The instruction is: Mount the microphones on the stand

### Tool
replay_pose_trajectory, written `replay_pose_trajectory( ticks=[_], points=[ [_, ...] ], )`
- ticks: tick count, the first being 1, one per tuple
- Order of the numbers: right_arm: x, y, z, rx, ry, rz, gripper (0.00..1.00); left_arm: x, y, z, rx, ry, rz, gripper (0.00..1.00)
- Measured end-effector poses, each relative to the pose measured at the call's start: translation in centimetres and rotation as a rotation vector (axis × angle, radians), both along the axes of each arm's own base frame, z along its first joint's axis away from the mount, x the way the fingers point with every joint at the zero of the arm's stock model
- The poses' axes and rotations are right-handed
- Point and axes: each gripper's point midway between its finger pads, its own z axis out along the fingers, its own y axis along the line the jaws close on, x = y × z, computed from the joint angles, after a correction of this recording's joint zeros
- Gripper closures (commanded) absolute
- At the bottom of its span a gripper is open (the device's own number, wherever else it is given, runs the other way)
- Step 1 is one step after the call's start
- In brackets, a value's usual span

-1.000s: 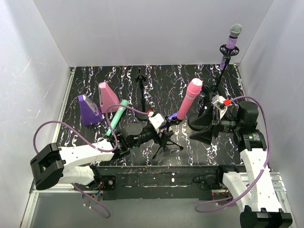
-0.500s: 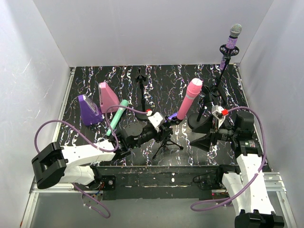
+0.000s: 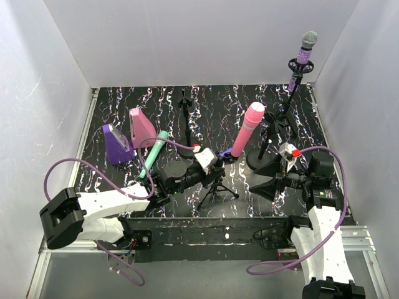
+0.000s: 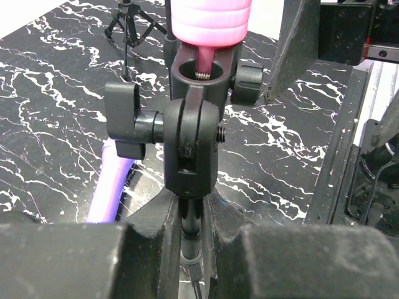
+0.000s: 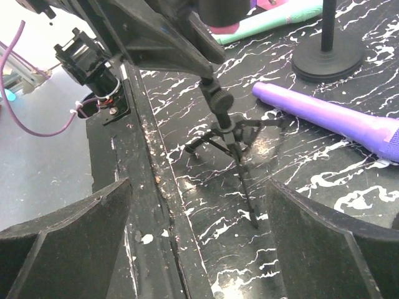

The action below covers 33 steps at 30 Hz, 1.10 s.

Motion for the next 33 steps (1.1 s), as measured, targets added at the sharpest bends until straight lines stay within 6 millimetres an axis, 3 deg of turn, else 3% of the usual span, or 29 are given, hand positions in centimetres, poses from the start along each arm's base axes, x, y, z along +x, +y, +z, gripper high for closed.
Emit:
replay_pose_trajectory(
  ticks=[5, 8, 11, 18, 23, 26, 29, 33],
  points=[
    [0.2, -0.3, -0.4, -0.002, -0.016, -0.018, 0.05, -0.9, 1.3, 0.8, 0.018, 0.033, -0.002, 1.00],
    [0.4, -0.4, -0.2, -0.004, -0.032, -0.028, 0.05, -1.4, 2.2, 2.4, 0.018, 0.039, 0.001, 1.00],
    [0.6, -0.6, 0.0, -0.004, -0.050, -0.038, 0.04, -1.7, 3.2, 5.0, 0.001, 0.033, 0.009, 1.00],
    [1.0, -0.8, -0.2, -0.003, -0.056, -0.059, 0.04, -1.0, 5.4, 13.4, -0.051, 0.011, 0.072, 1.00],
    [1.3, -1.0, -0.1, -0.004, -0.065, -0.071, 0.03, 1.9, 5.8, 21.7, -0.114, -0.019, 0.120, 1.00],
    [1.3, -1.1, -0.1, -0.005, -0.068, -0.077, 0.04, 4.2, 5.5, 25.6, -0.160, -0.027, 0.119, 1.00],
    [1.4, -1.2, -0.1, -0.006, -0.069, -0.083, 0.03, 6.8, 4.6, 27.6, -0.173, -0.024, 0.116, 1.00],
    [1.5, -1.3, -0.1, -0.006, -0.071, -0.088, 0.03, 9.9, 2.8, 28.7, -0.166, -0.011, 0.107, 1.00]
  ],
)
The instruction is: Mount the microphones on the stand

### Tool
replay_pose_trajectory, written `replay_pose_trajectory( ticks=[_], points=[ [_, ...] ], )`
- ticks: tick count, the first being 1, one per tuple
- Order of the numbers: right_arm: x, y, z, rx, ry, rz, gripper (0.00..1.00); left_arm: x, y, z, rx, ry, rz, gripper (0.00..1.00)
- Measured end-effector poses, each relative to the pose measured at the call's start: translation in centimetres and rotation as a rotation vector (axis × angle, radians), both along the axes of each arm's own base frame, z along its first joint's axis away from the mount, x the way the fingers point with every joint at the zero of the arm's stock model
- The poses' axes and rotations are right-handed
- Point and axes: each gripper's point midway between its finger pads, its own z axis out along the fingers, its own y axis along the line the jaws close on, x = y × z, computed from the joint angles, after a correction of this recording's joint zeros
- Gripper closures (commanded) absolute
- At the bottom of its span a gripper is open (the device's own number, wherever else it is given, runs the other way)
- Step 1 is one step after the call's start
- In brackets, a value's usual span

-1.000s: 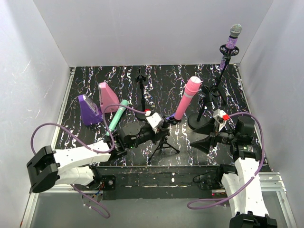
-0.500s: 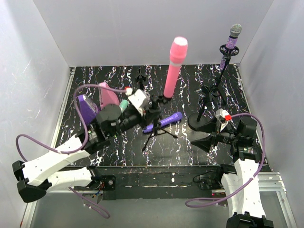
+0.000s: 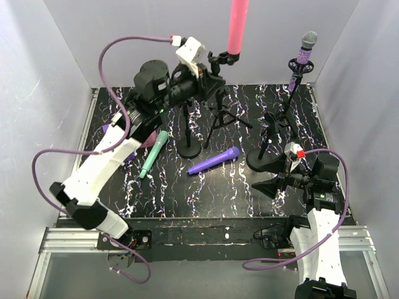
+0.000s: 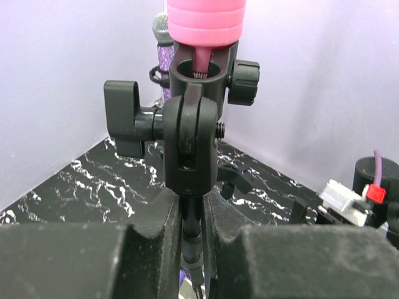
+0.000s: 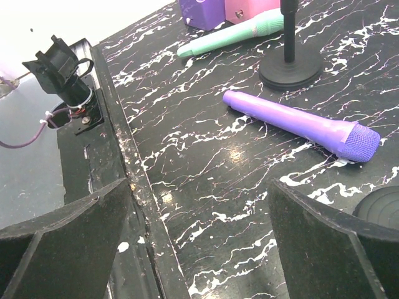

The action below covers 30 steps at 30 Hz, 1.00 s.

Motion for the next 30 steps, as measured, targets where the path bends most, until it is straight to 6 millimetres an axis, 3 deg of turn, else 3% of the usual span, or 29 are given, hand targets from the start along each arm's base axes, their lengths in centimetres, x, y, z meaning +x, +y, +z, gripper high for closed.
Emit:
replay_pose_trajectory(
  ticks=[4, 10, 14, 18, 23, 30],
  points=[
    [0.1, 0.0, 0.0, 0.000, -0.001, -0.002, 0.03, 3.1, -1.1, 0.9, -0.018, -0.004, -0.005, 1.00],
    [0.1, -0.1, 0.1, 0.002, -0.004, -0.005, 0.02, 9.3, 0.4, 0.7, -0.088, -0.014, 0.075, 1.00],
    [0.2, -0.2, 0.2, 0.002, -0.007, -0.011, 0.02, 13.7, 1.1, -0.2, -0.121, -0.036, 0.122, 1.00],
    [0.3, -0.2, 0.3, 0.003, -0.015, -0.015, 0.02, 17.5, 1.7, -2.6, -0.104, -0.045, 0.151, 1.00],
    [0.3, -0.3, 0.1, 0.011, -0.007, -0.018, 0.02, 19.9, 2.6, -5.2, -0.044, -0.061, 0.156, 1.00],
    [0.3, -0.4, 0.2, 0.020, -0.009, -0.013, 0.02, 20.9, 4.1, -7.0, -0.029, -0.129, 0.092, 1.00]
  ],
)
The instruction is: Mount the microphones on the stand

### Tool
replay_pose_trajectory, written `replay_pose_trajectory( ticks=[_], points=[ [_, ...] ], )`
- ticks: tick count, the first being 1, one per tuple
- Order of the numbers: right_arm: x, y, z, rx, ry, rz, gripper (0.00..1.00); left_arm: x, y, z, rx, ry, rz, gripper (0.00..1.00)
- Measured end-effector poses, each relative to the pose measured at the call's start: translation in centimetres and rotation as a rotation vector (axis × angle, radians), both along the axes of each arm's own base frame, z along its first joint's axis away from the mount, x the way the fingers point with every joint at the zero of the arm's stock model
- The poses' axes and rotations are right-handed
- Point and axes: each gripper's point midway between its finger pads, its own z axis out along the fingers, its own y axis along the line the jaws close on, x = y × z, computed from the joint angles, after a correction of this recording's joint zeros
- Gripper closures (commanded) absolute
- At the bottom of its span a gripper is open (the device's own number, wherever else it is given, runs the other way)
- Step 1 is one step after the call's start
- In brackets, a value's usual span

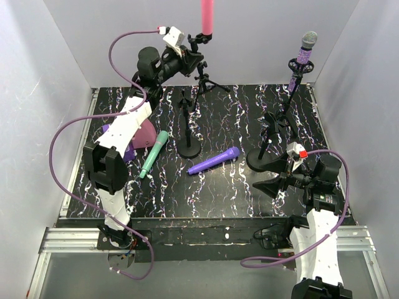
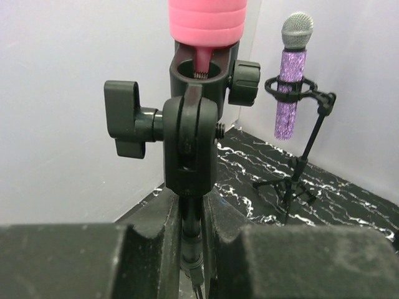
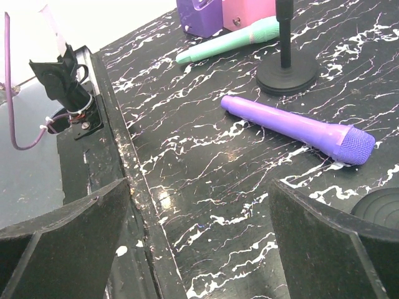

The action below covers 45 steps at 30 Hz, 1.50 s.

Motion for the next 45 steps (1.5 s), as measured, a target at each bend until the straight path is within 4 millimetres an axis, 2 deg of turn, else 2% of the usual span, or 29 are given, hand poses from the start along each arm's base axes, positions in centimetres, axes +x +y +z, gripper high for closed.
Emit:
replay_pose_trajectory(
  ticks=[9, 20, 24, 30, 35, 45],
  points=[
    [0.0, -0.2, 0.0, 0.012, 0.010, -0.003, 0.02, 1.6, 2.9, -6.3, 0.029, 0.051, -0.012, 1.00],
    [0.4, -0.7, 0.2, 0.016, -0.002, -0.027, 0.02, 2.8, 5.5, -9.0, 0.040, 0.048, -0.013, 1.00],
    [0.4, -0.8, 0.2, 0.022, 0.005, -0.028, 0.02, 3.4, 5.6, -12.1, 0.060, 0.089, -0.016, 1.00],
    [0.3, -0.8, 0.1, 0.027, 0.005, -0.022, 0.02, 3.9, 5.8, -18.0, 0.096, 0.183, -0.015, 1.00],
    [0.2, -0.7, 0.1, 0.028, 0.002, -0.019, 0.02, 4.4, 5.7, -19.7, 0.111, 0.186, -0.016, 1.00],
    [0.4, -1.0, 0.1, 0.028, 0.001, -0.034, 0.02, 4.6, 5.4, -20.8, 0.142, 0.153, -0.043, 1.00]
  ],
)
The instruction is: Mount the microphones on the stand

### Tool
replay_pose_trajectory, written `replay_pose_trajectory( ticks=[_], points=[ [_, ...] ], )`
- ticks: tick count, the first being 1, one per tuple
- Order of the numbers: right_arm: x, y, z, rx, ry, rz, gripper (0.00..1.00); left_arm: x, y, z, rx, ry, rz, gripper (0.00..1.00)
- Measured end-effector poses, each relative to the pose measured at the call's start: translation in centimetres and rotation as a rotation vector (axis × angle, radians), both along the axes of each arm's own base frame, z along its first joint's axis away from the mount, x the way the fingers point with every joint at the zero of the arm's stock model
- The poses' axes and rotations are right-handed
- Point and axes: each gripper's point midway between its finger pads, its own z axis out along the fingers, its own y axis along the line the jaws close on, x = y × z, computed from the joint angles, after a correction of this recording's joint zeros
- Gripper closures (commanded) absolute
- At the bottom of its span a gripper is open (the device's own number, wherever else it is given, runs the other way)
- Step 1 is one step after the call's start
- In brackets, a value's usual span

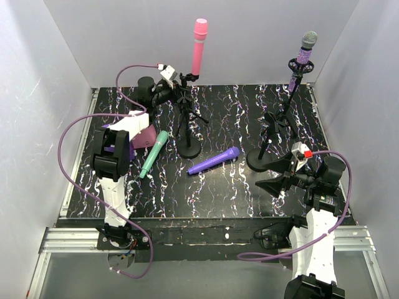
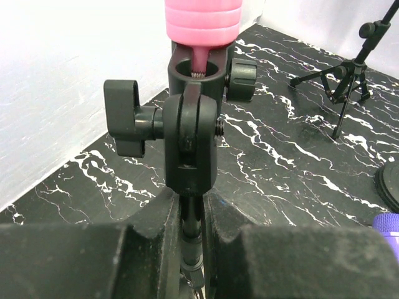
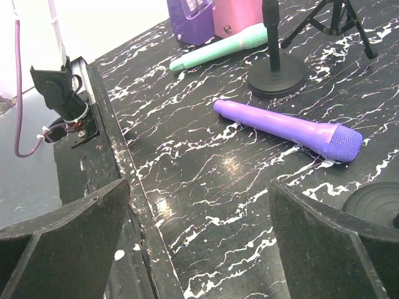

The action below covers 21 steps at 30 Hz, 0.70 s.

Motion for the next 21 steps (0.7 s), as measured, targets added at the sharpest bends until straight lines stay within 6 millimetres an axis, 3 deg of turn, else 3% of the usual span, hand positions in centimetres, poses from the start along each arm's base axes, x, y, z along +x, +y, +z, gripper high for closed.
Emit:
replay_pose_trajectory(
  ticks=[21],
  points=[
    [0.04, -0.12, 0.06, 0.003, 0.003, -0.007, 0.02, -0.19, -0.24, -0.53, 0.030, -0.076, -0.034, 1.00]
  ],
)
